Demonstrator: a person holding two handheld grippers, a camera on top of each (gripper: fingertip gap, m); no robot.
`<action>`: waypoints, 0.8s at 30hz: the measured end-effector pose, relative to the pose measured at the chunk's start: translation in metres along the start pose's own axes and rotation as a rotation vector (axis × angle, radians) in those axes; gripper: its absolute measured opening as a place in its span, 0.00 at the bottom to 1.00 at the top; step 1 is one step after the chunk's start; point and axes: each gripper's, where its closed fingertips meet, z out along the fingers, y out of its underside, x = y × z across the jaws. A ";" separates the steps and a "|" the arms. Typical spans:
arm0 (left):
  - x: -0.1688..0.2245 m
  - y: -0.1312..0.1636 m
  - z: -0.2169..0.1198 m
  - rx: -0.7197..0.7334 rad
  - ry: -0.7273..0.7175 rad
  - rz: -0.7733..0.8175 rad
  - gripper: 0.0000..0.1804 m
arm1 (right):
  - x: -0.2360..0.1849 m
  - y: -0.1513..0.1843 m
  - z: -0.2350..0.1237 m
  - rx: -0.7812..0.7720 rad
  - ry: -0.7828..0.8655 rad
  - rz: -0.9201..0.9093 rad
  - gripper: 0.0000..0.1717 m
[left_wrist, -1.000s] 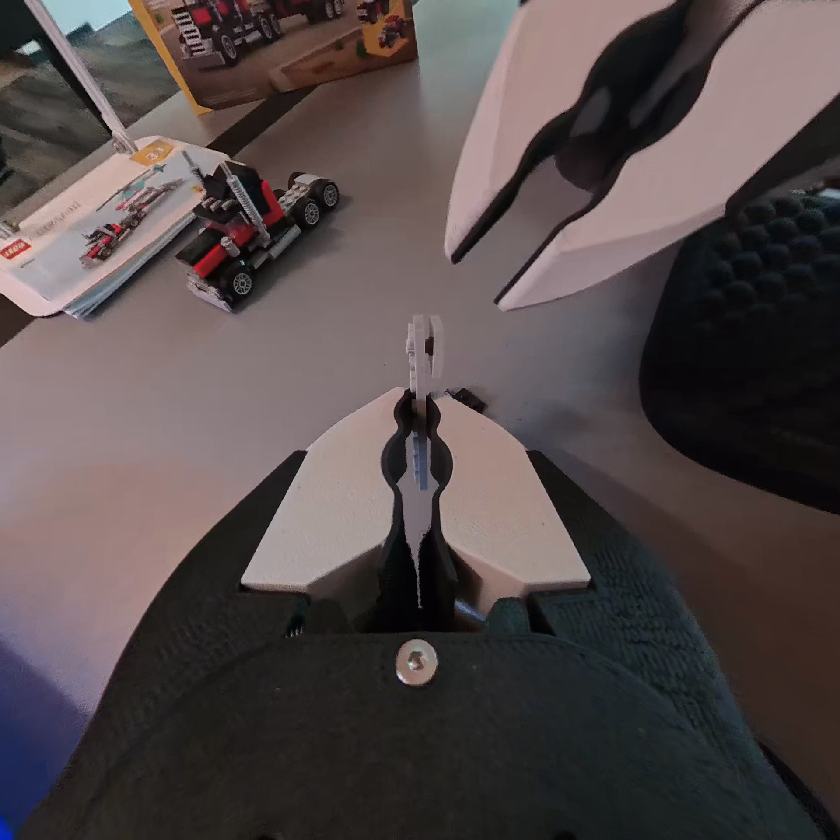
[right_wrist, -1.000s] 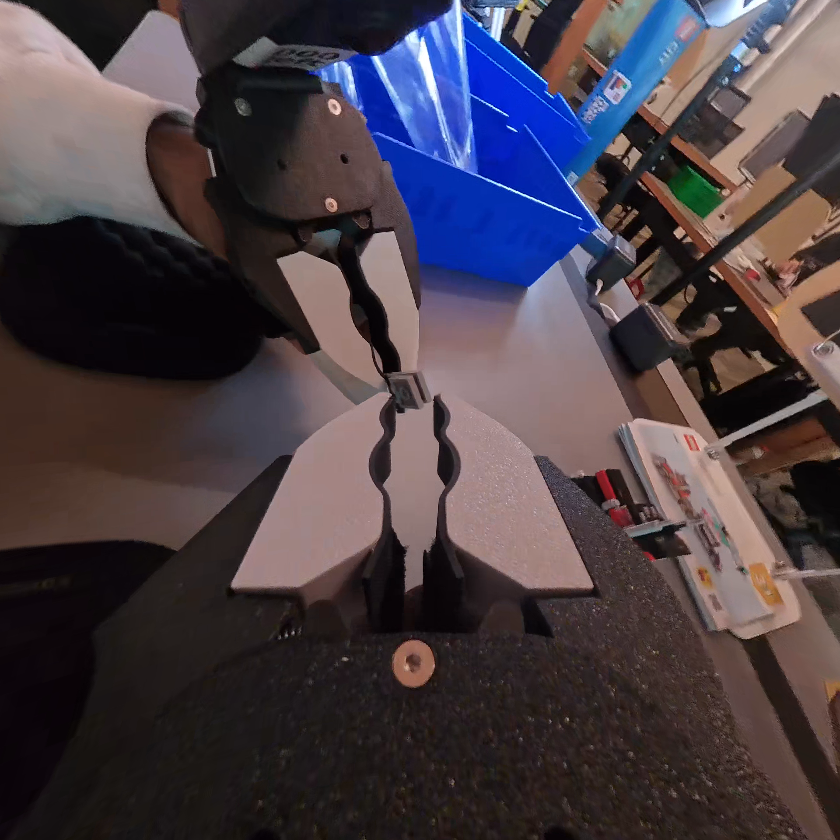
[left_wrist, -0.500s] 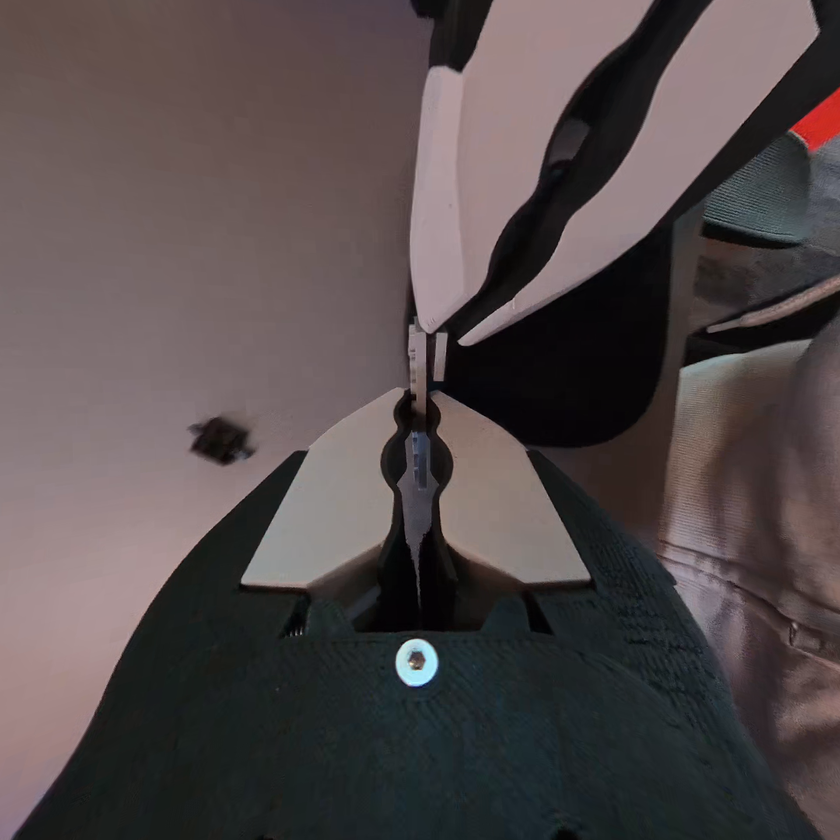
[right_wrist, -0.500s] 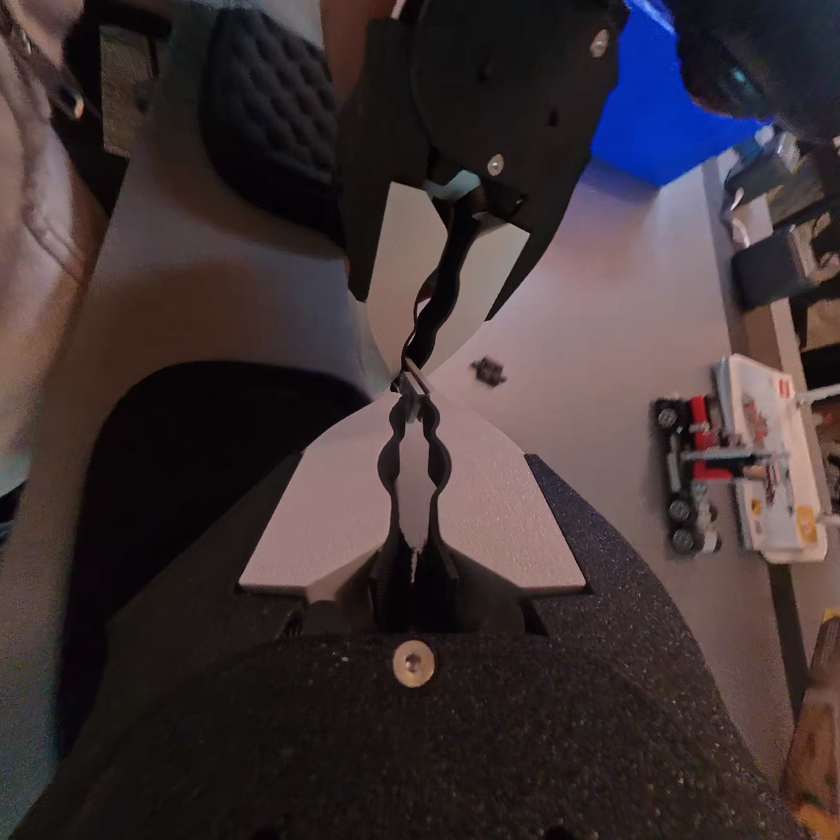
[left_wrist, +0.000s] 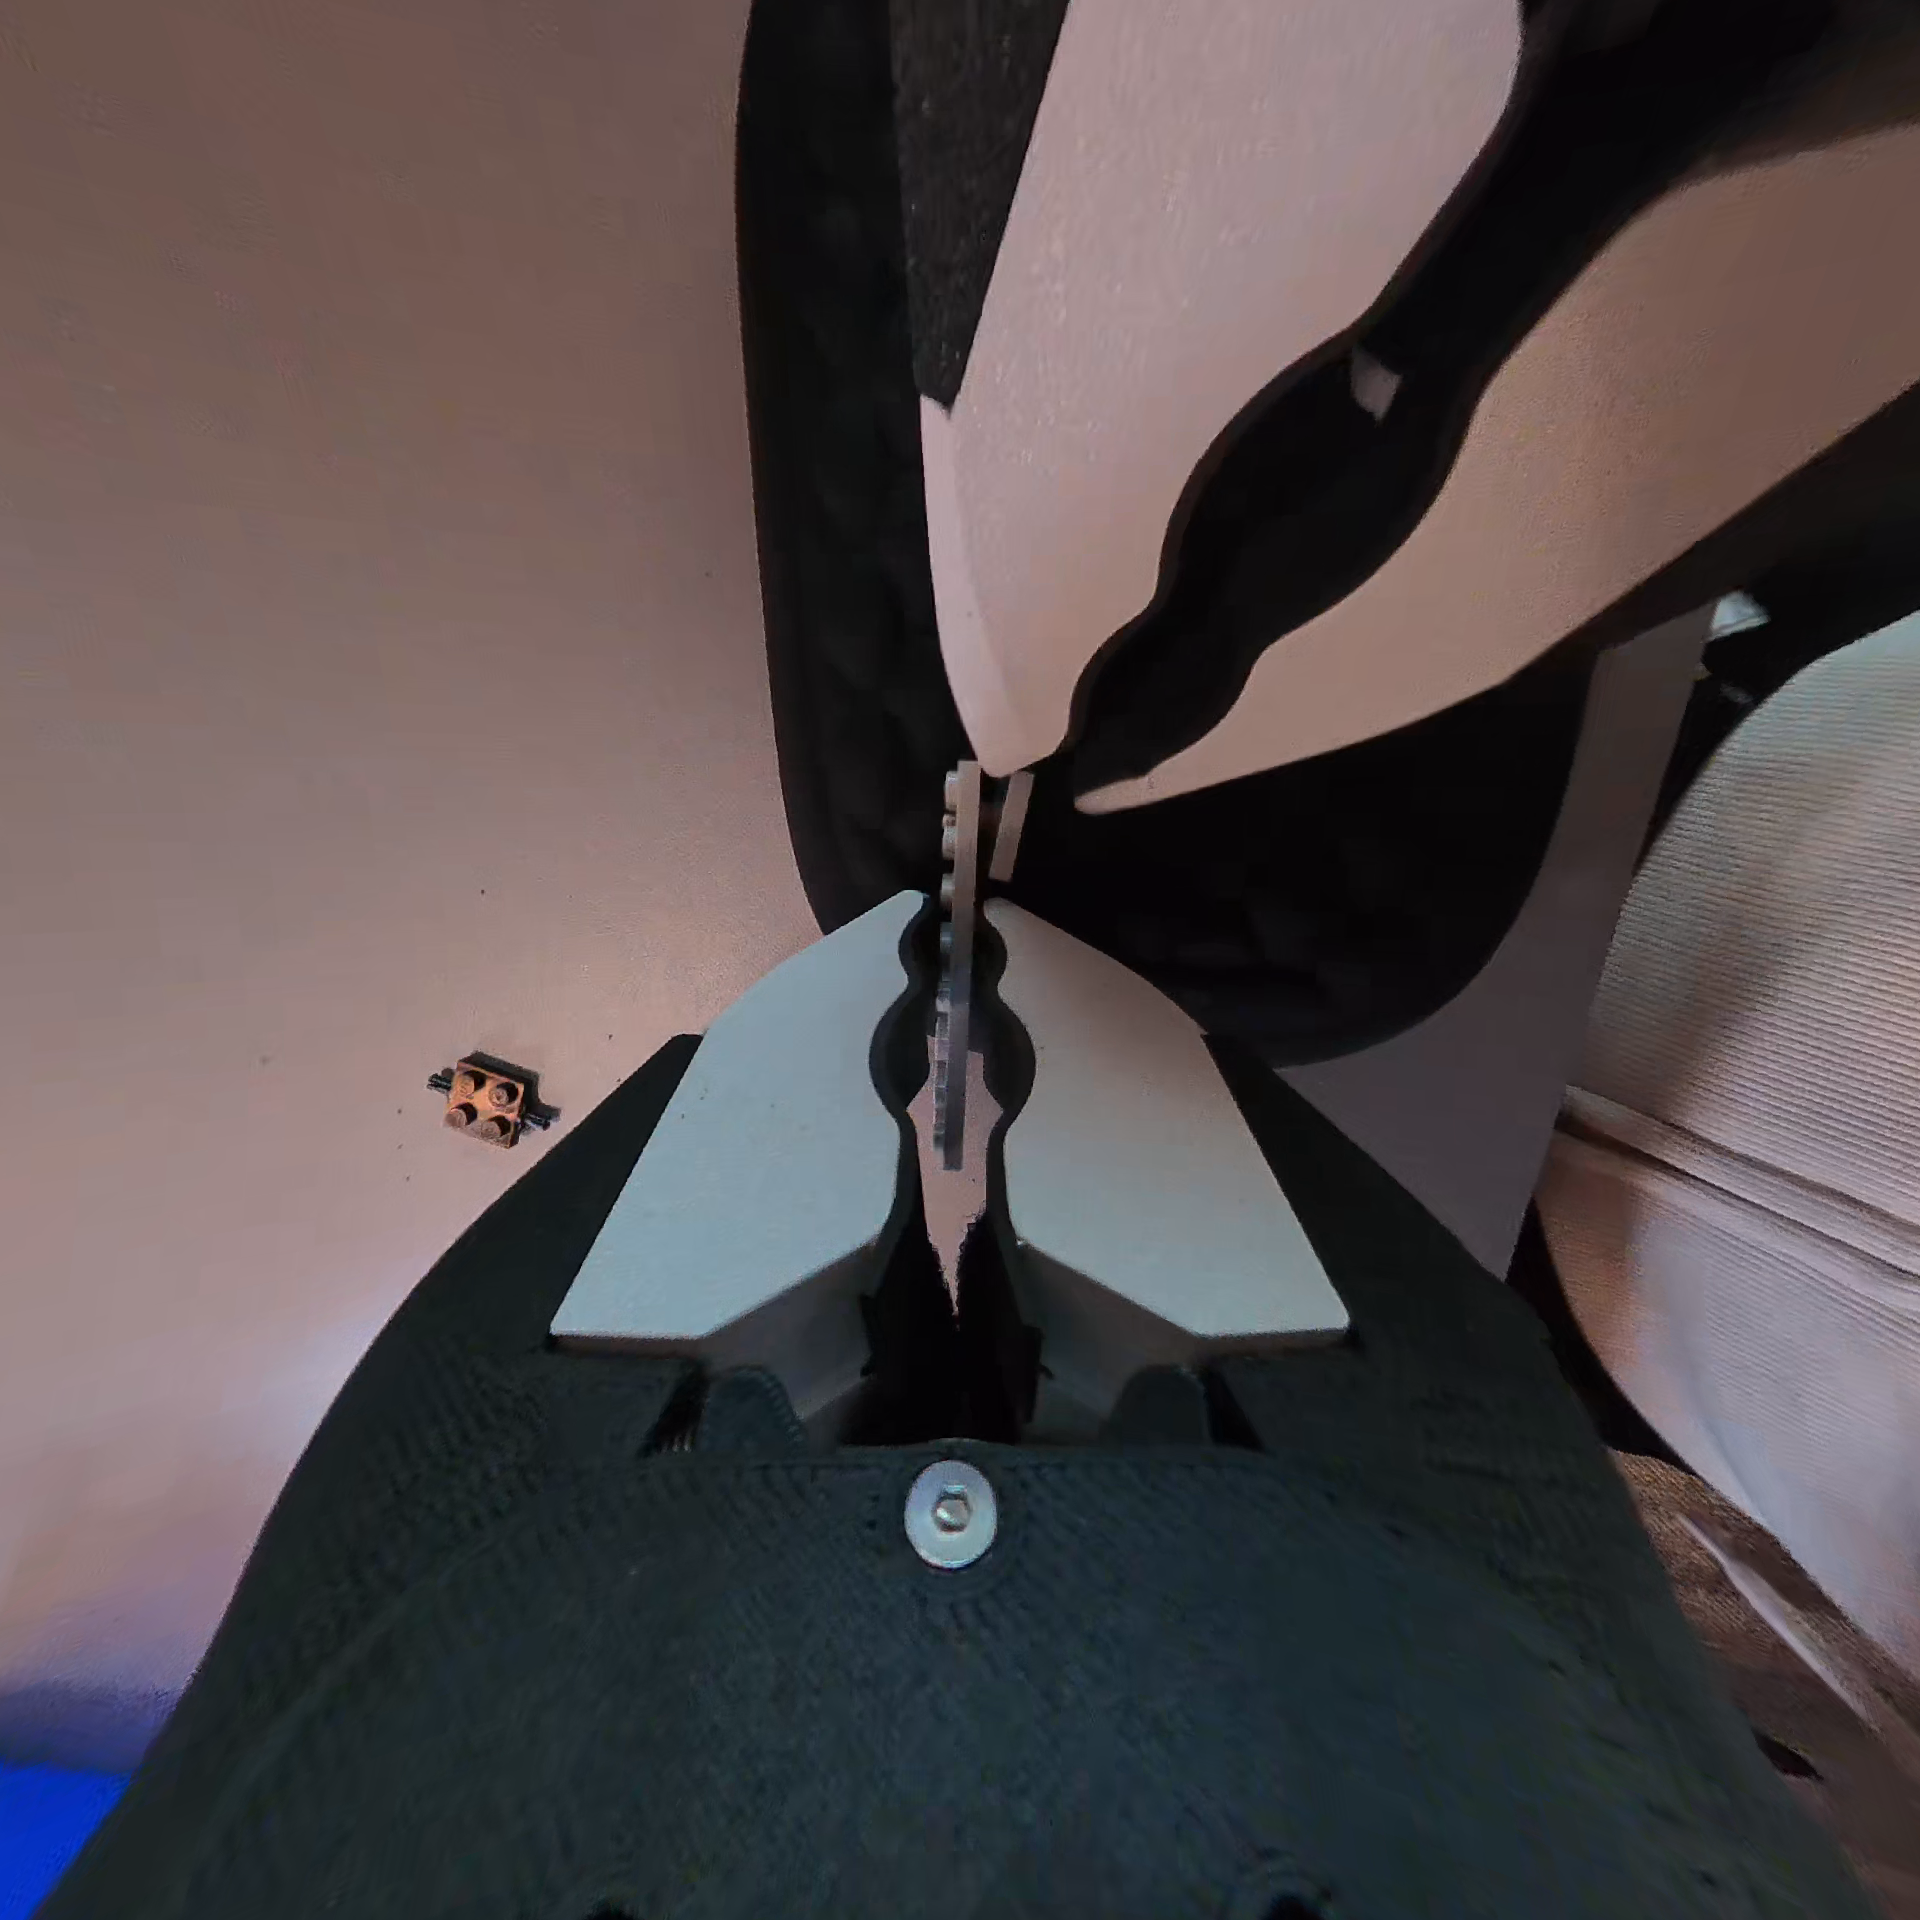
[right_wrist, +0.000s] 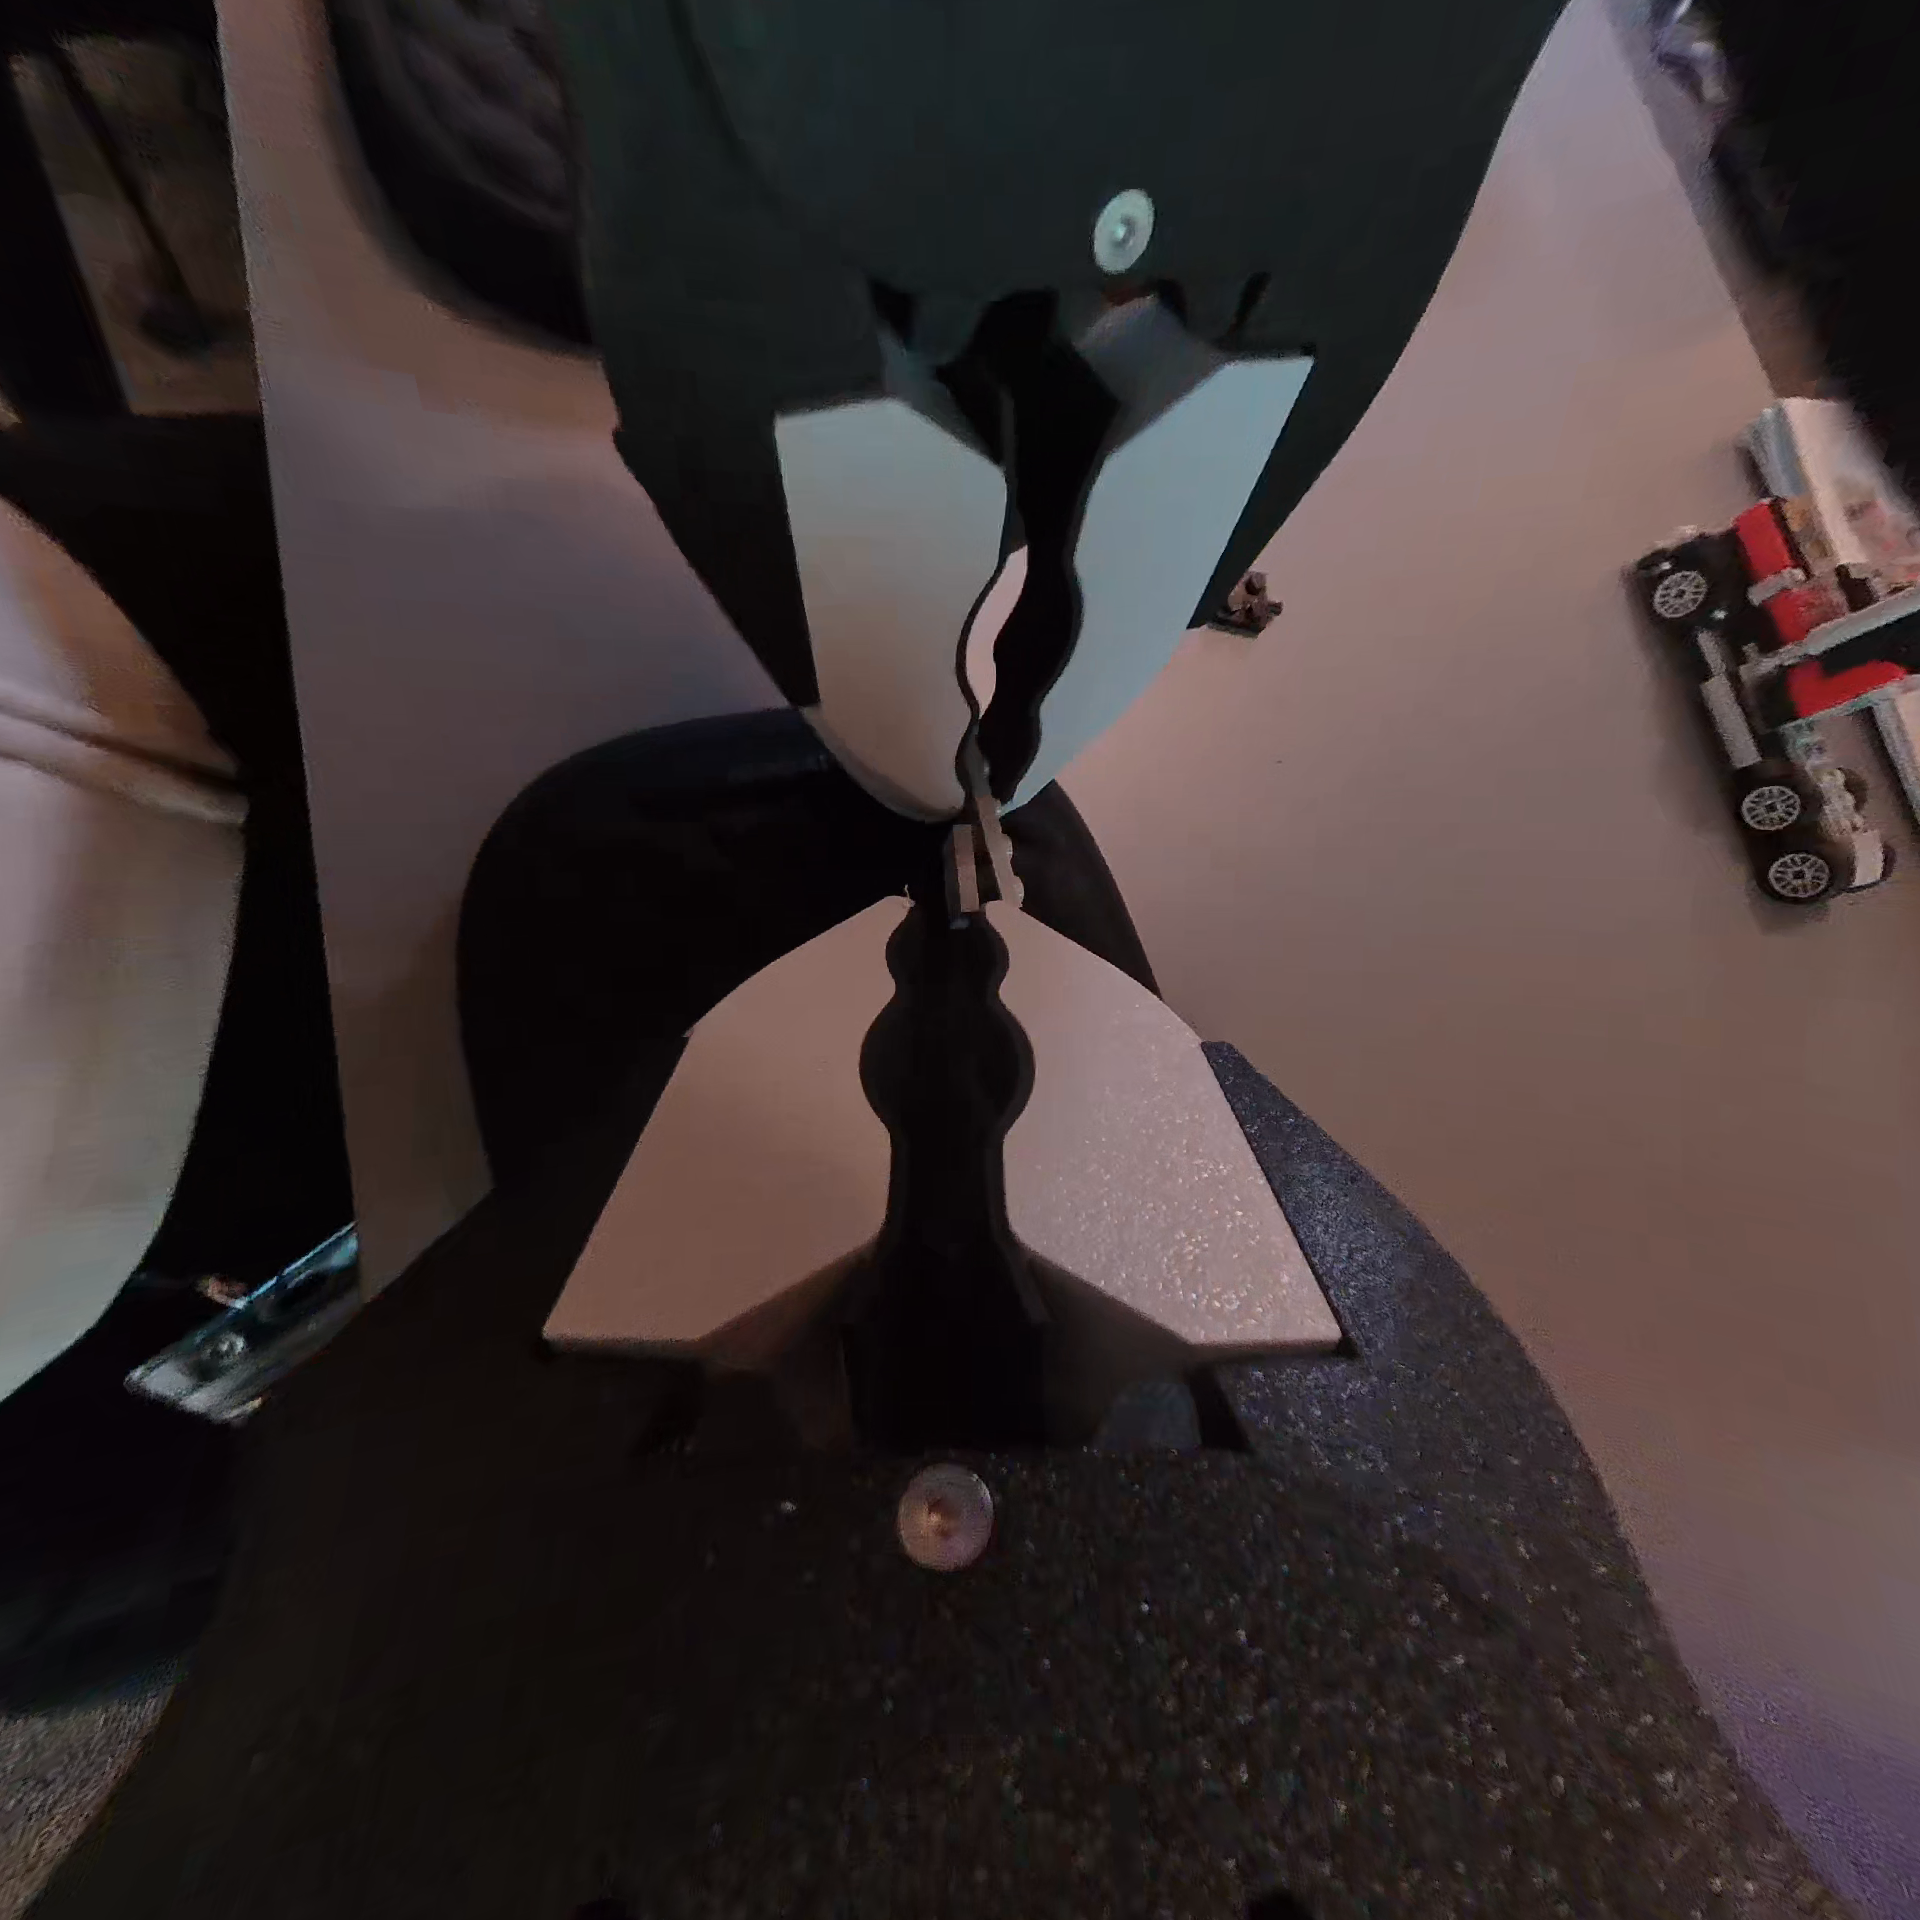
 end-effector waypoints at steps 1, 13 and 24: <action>0.000 0.000 0.000 -0.001 -0.010 0.007 0.02 | 0.000 -0.003 0.000 0.019 0.014 0.003 0.05; 0.002 -0.001 0.002 0.076 0.021 0.008 0.02 | 0.001 -0.008 0.003 0.024 -0.034 -0.342 0.01; 0.001 -0.003 0.000 0.206 0.067 -0.074 0.02 | 0.000 -0.002 0.012 -0.071 -0.121 -0.453 0.00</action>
